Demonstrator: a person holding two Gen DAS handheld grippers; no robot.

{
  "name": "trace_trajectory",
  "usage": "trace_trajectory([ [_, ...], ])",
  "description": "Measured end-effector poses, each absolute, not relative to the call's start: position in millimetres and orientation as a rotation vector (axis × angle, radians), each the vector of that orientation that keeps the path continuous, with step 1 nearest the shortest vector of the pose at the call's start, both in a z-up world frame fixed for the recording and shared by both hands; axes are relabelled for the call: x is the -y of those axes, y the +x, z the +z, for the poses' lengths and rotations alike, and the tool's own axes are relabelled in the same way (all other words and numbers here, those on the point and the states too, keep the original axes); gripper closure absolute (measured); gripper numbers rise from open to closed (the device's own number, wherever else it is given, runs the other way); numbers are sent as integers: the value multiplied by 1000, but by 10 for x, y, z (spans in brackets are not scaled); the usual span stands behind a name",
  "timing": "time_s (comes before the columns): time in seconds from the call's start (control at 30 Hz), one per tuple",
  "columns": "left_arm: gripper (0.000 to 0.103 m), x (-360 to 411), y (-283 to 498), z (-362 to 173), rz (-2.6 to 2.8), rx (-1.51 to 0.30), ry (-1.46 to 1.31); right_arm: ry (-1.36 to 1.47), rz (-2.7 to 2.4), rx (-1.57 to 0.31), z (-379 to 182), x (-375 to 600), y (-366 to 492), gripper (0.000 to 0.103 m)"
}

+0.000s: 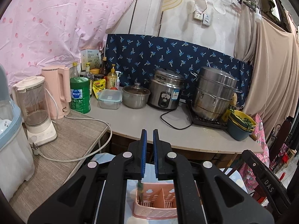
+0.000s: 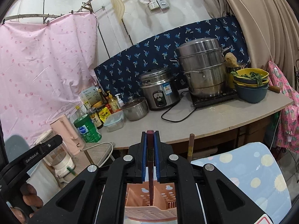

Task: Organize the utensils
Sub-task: 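Insert the chopsticks into the pink basket and open both grippers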

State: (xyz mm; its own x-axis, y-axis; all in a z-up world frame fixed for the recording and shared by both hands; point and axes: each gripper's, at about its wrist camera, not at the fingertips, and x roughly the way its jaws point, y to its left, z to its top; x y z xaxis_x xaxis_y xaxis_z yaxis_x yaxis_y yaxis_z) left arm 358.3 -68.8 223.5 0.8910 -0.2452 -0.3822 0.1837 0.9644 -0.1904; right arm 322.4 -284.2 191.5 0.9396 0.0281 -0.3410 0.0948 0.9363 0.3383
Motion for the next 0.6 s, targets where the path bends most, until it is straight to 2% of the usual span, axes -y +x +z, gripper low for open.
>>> trace_trajectory([
  [0.07,95,673,3577,2198,-221,-428,-152,354,-47,-349,1909,2839,3192,91],
  [0.3,69,612,3470,2125,-210,-446,-148,347,-45,-340,1939,2824,3008,85],
  [0.6,66,542,3138,2013,-208,-471,-114,348,-26,-347,1871,2766,2605,85],
])
